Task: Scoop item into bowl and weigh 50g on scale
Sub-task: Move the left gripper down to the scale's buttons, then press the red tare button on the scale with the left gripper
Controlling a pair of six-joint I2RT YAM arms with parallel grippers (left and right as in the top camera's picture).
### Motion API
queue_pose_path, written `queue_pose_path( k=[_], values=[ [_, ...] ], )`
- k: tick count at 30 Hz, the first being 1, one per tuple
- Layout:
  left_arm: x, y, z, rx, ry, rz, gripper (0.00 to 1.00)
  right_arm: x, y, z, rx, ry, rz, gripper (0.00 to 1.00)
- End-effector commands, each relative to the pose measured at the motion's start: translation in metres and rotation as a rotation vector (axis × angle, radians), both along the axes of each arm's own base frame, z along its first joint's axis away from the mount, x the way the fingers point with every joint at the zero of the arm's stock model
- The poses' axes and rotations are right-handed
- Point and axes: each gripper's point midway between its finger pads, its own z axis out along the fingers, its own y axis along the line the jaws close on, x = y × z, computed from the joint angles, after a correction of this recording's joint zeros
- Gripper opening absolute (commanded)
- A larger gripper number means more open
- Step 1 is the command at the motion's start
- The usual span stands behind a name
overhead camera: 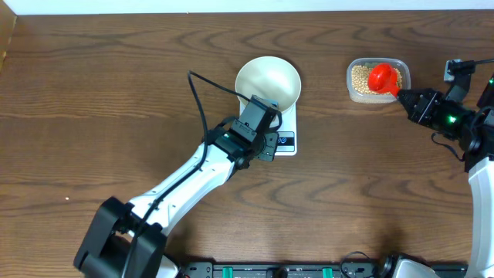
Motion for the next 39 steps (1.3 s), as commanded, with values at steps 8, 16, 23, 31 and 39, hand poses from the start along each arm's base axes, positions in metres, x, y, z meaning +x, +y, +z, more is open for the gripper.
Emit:
queue_pose_path(
  k=[8, 16, 23, 31, 39],
  values=[
    [0.002, -0.017, -0.011, 0.002, -0.02, -0.021, 0.07, 0.0, -0.001, 0.008, -0.025, -0.027, 0.011, 0.01],
    [0.007, -0.021, -0.02, 0.002, -0.019, -0.022, 0.07, -0.002, -0.001, 0.006, -0.036, -0.025, 0.021, 0.01],
    [0.011, -0.024, -0.027, 0.013, -0.035, -0.051, 0.07, -0.002, -0.001, 0.006, -0.036, -0.025, 0.021, 0.01],
    [0.018, -0.026, -0.034, 0.035, -0.063, -0.079, 0.07, -0.002, -0.001, 0.006, -0.038, -0.024, 0.019, 0.01],
    [0.019, -0.027, -0.044, 0.051, -0.06, -0.098, 0.07, -0.002, -0.001, 0.005, -0.042, -0.025, 0.023, 0.01]
  ],
)
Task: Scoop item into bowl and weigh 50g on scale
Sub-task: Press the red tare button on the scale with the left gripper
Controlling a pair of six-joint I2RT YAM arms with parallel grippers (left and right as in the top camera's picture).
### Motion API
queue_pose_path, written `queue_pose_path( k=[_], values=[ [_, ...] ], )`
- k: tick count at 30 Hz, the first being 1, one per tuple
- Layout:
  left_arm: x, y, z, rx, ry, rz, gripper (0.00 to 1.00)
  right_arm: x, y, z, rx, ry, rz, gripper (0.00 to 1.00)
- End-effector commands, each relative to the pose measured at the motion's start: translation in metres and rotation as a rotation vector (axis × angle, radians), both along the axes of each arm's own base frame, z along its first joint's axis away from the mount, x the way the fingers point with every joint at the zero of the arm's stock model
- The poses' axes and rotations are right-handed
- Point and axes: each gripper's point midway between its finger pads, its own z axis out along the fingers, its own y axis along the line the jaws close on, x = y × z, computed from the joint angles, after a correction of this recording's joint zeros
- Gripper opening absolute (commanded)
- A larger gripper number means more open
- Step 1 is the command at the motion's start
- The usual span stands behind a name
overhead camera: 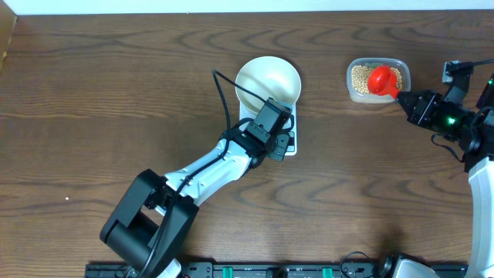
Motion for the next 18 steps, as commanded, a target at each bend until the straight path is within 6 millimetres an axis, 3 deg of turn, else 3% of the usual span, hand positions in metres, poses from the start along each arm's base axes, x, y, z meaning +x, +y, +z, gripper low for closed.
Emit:
queue_pose_path(
  k=[1, 18],
  values=[
    [0.002, 0.002, -0.003, 0.027, -0.012, -0.016, 0.07, 0.0, -0.001, 0.009, -0.018, -0.029, 0.009, 0.01],
    [0.005, 0.011, -0.019, 0.053, 0.014, -0.005, 0.07, -0.002, 0.0, 0.007, -0.019, -0.019, 0.014, 0.01]
  ],
)
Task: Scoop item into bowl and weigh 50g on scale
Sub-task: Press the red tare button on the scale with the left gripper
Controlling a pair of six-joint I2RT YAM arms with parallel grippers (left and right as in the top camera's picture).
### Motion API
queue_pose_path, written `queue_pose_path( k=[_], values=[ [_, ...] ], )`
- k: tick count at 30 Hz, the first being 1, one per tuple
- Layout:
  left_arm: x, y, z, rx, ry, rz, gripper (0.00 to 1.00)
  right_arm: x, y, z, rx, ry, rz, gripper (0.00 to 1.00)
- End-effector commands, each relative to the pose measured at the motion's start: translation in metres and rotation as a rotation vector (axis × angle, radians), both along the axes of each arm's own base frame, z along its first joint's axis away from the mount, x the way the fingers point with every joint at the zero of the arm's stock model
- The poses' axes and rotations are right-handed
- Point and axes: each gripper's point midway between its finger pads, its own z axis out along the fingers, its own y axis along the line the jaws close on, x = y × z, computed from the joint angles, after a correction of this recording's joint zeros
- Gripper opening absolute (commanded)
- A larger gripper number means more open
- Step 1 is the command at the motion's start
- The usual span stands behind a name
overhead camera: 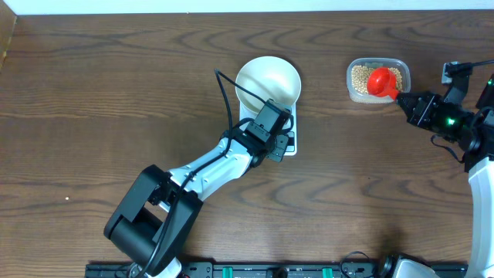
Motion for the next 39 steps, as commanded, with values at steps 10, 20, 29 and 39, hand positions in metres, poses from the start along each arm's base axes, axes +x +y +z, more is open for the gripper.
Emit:
queue_pose_path(
  k=[10, 20, 29, 39],
  values=[
    [0.004, 0.007, -0.023, 0.04, 0.02, 0.005, 0.07, 0.0, -0.001, 0.009, -0.026, -0.033, 0.017, 0.01],
    [0.004, 0.007, -0.025, 0.047, 0.022, -0.002, 0.07, -0.001, 0.0, 0.008, -0.024, -0.026, 0.017, 0.01],
    [0.002, 0.008, -0.024, 0.05, 0.028, -0.002, 0.07, -0.001, 0.0, 0.008, -0.023, -0.026, 0.017, 0.01],
    [0.007, 0.004, 0.023, -0.009, -0.057, -0.008, 0.07, -0.001, 0.0, 0.008, -0.023, -0.026, 0.017, 0.01]
  ],
)
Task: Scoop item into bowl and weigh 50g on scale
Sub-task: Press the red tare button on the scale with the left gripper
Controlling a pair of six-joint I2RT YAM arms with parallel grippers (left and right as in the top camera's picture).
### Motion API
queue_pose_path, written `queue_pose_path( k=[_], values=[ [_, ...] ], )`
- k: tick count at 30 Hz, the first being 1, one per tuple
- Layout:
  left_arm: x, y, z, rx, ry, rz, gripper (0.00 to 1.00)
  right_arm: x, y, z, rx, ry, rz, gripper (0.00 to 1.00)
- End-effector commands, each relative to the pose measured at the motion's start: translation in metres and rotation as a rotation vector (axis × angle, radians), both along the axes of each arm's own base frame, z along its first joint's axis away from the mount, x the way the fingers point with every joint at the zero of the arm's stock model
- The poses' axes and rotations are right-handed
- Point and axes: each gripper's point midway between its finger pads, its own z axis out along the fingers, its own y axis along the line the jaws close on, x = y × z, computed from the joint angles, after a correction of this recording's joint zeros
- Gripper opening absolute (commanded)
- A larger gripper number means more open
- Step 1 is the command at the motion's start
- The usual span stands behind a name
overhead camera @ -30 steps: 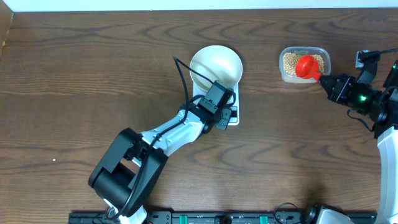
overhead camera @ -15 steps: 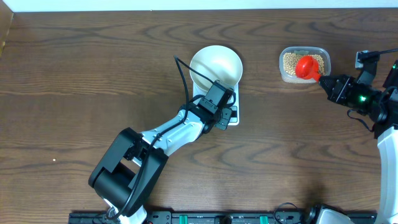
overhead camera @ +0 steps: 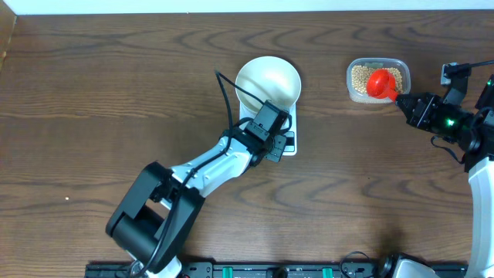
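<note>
A cream bowl stands on a white scale at mid table. My left gripper hangs over the scale's front edge, covering the display; its fingers are too dark and small to read. At the right, a clear container of beans holds a red scoop, bowl end down in the beans. My right gripper is shut on the scoop's handle at the container's near right corner. No beans show inside the bowl.
A black cable loops from the left arm beside the bowl's left side. The right arm's body sits by the right table edge. Dark wood tabletop spreads to the left.
The red scoop has shifted a little toward the near side of the container in my right gripper. My left gripper stays over the scale's front edge.
At first my left gripper was at the scale's front, left of the display, which still showed. By 1.9 s ago it was further right, covering the display, and it has stayed there. My right gripper kept the scoop in the bean container throughout, with small shifts.
</note>
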Motion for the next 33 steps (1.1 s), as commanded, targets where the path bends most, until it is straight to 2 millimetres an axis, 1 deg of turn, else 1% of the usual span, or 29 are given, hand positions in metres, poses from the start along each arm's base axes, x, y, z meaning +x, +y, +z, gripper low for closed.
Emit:
queue_pose_path(
  k=[1, 3, 8, 12, 15, 17, 19, 26, 33],
  values=[
    [0.007, 0.0, 0.027, -0.023, -0.069, -0.01, 0.07, 0.001, -0.001, 0.01, -0.013, -0.031, 0.009, 0.01],
    [0.007, -0.001, 0.027, -0.025, -0.072, -0.01, 0.07, 0.001, -0.001, 0.01, -0.013, -0.031, 0.009, 0.01],
    [0.006, 0.0, 0.021, -0.015, -0.058, -0.011, 0.07, 0.001, -0.001, 0.009, -0.013, -0.03, 0.009, 0.01],
    [0.004, 0.002, 0.005, 0.008, -0.028, -0.011, 0.07, 0.0, 0.0, 0.009, -0.012, -0.028, 0.009, 0.01],
    [0.001, 0.004, -0.015, 0.037, 0.012, -0.011, 0.07, 0.0, 0.0, 0.009, -0.012, -0.027, 0.009, 0.01],
    [-0.001, 0.005, -0.022, 0.048, 0.025, -0.011, 0.07, 0.0, 0.0, 0.009, -0.012, -0.027, 0.009, 0.01],
    [-0.001, 0.006, -0.024, 0.051, 0.03, -0.011, 0.07, 0.0, 0.0, 0.009, -0.012, -0.027, 0.009, 0.01],
    [0.001, 0.004, -0.018, 0.041, 0.016, -0.011, 0.07, 0.0, -0.001, 0.009, -0.013, -0.028, 0.009, 0.01],
    [0.007, 0.0, 0.007, 0.006, -0.047, -0.026, 0.07, 0.001, -0.001, 0.009, -0.018, -0.032, 0.012, 0.01]
  ],
)
